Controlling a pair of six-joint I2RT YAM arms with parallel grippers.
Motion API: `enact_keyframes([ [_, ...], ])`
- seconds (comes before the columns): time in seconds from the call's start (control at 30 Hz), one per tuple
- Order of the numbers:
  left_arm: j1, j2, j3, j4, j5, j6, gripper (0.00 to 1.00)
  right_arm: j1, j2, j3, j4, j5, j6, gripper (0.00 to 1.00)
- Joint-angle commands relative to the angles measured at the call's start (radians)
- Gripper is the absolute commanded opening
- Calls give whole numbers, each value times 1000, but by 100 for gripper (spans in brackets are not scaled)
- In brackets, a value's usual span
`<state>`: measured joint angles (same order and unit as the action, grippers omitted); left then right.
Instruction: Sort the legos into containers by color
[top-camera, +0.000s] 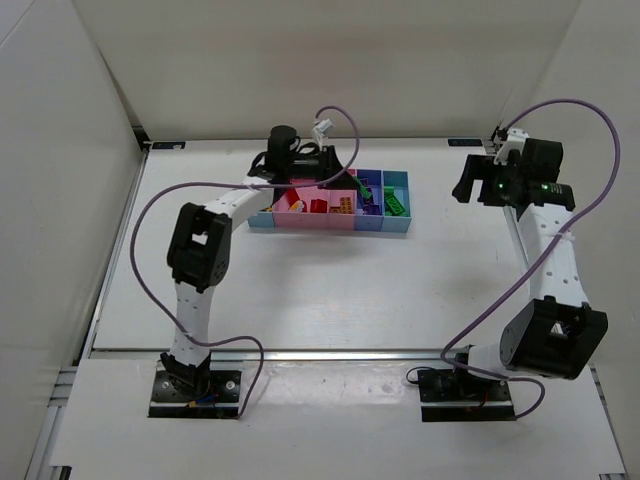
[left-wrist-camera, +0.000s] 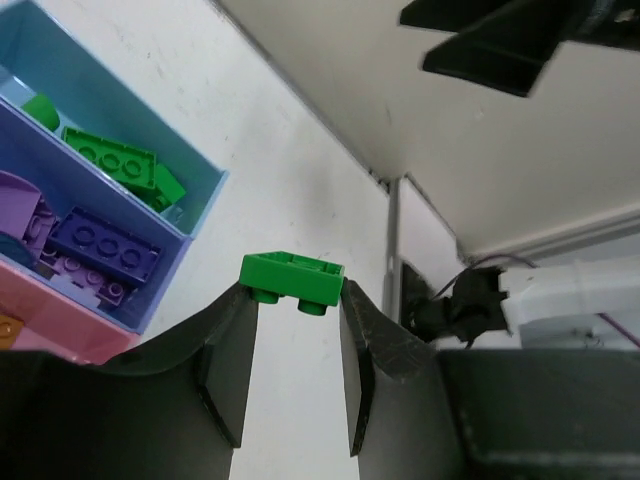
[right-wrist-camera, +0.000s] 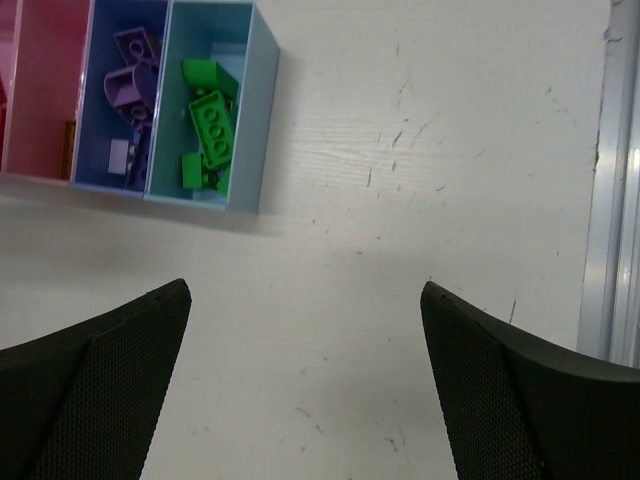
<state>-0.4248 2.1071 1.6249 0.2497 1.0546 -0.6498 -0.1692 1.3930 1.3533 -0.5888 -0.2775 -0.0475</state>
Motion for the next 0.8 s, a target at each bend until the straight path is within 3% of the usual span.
enact_keyframes([
  [0.0, -63, 69, 201, -234, -53, 165, 16, -7, -74, -17, -26, -74, -49, 99],
  [0.1, -92, 141, 317, -410, -114, 310, 16, -13, -87, -25, -23, -88, -42, 99],
  [0.23, -120, 220, 486, -512, -189, 409, 16, -29, -98, -36, -9, -106, -28, 99],
  [0.4, -129, 318, 640, -576, -241, 489, 17, -52, -95, -40, -5, -118, -8, 99],
  [0.77, -160, 455, 818, -609, -305, 602, 20, -84, -77, -54, 20, -144, 34, 99],
])
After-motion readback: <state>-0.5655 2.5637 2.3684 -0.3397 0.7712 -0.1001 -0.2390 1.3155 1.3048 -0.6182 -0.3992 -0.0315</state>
